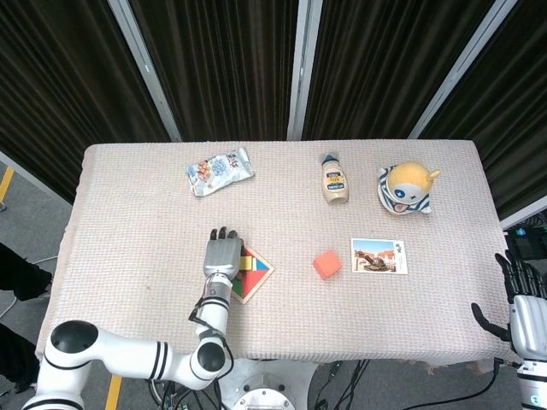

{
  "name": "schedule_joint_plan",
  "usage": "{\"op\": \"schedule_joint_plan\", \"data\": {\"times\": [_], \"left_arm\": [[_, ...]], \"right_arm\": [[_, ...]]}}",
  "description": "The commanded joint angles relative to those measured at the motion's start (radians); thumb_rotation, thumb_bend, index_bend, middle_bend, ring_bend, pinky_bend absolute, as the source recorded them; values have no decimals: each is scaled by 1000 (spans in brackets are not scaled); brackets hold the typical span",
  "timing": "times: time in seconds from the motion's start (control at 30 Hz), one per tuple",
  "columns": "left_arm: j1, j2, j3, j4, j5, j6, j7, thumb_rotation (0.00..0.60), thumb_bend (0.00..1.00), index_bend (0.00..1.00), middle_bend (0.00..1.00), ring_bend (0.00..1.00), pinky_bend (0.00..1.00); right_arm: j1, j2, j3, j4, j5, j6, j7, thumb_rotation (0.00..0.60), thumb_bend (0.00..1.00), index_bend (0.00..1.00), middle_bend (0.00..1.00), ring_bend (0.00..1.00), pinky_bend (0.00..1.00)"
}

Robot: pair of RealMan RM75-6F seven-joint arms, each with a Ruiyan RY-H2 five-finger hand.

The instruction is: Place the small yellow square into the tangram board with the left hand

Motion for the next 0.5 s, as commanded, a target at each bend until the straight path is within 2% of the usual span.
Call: {"op": "schedule_joint_plan", "data": {"times": [0.03,0.5], "left_arm": [[1,0,-2,3,0,-1,0,600,317,524,155,0,0],[-1,-11,-7,18,10,-19,-6,600,316,495,166,0,0]], "right_arm": [[0,0,0,1,1,-2,1,600,192,0,0,0,0],[0,0,-1,7,14,-15,11,600,192,0,0,0,0]]}}
